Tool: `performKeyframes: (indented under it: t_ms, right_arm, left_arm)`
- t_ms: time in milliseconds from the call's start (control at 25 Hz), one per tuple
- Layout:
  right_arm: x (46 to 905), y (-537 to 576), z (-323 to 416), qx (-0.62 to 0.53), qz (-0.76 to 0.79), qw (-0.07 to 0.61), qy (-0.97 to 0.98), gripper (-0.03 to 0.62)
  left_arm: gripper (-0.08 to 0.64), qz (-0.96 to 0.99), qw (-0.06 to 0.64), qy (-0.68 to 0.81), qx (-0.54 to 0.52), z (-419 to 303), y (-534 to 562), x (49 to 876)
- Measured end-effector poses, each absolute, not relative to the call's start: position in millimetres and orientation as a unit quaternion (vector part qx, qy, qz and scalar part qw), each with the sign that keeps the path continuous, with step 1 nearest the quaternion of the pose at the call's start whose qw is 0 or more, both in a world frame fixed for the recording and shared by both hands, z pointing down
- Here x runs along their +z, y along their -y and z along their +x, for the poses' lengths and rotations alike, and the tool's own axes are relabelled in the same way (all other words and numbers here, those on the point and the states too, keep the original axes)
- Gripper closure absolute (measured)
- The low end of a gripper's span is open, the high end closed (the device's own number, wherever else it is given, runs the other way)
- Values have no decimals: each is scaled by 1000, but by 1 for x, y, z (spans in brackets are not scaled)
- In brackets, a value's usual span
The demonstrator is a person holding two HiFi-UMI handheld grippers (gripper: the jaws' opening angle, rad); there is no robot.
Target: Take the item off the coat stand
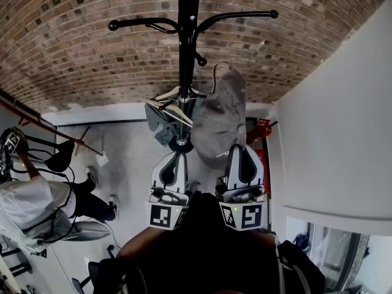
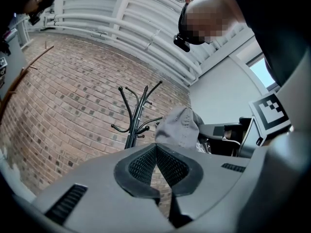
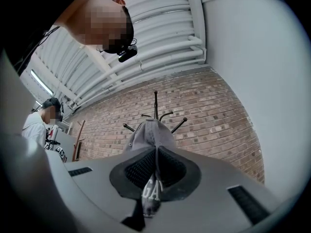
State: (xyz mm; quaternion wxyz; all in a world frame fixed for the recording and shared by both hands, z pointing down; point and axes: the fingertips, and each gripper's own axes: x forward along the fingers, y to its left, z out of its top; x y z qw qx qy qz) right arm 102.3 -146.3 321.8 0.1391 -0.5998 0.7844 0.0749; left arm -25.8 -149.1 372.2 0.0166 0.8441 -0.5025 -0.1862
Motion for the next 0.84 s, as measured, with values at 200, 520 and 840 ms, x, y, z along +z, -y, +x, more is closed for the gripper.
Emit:
performKeyframes:
  t_ms: [200,520,840]
  right_arm:
    - [325,141,99,72,-597,133,-788,566]
    - [325,136,103,75,-601,125,-786,566]
    - [327,135,108,74,-606,120,-783,566]
  left_arm:
    - [543,842,14,504,-191,-27,144,372]
    - [543,844,23,497,-199,-24,139,370]
    - [543,843,30,497,-202,-22,139,373]
